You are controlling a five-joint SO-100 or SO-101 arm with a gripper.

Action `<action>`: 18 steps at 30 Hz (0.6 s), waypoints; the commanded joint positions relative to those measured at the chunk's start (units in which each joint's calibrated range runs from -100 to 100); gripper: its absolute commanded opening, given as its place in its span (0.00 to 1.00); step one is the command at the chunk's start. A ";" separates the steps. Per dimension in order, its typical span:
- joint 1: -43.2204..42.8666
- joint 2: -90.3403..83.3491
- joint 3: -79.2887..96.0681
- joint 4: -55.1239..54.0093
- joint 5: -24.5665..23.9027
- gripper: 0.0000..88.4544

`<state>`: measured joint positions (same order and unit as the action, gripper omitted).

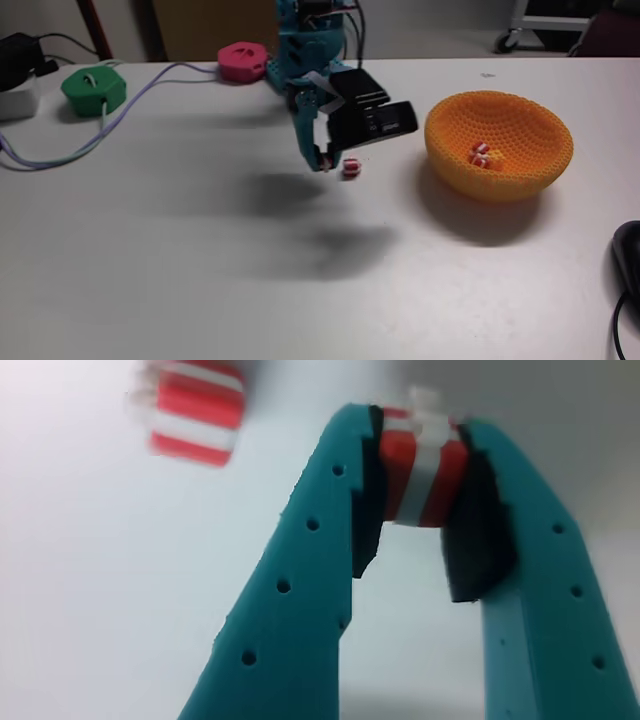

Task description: Place cube pieces into the yellow basket

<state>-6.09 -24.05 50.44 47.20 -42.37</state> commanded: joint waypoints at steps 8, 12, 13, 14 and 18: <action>-33.89 0.76 -32.39 20.13 -6.54 0.00; -43.02 6.91 -33.45 17.53 -8.99 0.37; -44.14 8.33 -33.74 15.96 -8.11 0.46; -44.33 9.19 -33.54 14.05 -7.57 0.50; -44.05 9.28 -32.00 10.06 -7.37 0.57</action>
<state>-49.90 -14.22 20.39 59.96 -49.79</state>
